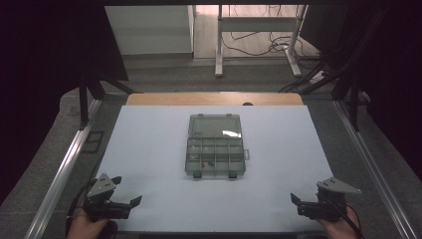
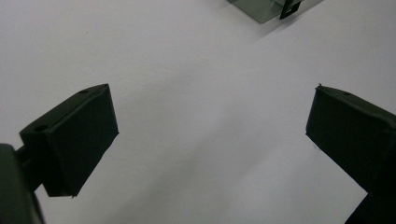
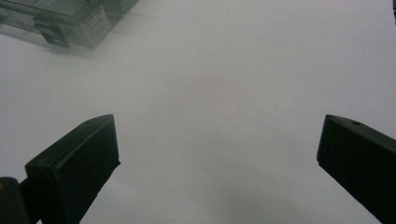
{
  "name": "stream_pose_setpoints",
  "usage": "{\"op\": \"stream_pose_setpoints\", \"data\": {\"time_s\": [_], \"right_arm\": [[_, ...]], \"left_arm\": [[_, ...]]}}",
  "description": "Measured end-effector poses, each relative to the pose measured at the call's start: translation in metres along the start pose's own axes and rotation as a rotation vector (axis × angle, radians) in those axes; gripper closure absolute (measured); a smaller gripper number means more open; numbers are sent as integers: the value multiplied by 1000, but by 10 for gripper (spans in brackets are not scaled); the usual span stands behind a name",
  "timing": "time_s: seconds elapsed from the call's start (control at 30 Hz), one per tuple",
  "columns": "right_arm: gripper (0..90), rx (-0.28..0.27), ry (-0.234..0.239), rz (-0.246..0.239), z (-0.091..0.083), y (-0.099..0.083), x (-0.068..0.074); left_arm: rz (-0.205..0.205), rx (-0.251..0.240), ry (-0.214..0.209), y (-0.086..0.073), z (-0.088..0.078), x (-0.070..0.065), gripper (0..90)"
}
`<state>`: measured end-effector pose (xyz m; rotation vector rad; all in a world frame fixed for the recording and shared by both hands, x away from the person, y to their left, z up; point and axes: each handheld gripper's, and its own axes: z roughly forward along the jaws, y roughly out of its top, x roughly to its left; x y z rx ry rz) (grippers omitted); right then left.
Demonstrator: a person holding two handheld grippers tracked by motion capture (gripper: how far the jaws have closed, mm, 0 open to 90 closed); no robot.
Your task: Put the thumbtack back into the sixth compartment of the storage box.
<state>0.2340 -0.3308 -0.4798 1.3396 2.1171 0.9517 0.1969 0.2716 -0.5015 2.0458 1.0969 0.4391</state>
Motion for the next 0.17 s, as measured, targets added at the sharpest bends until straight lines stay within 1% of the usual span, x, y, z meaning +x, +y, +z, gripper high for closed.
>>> {"op": "stream_pose_setpoints", "data": {"time_s": [0.17], "right_arm": [[0, 15, -12, -3, 2, 0, 0]], "left_arm": [[2, 1, 1, 1, 1, 0, 25]]}}
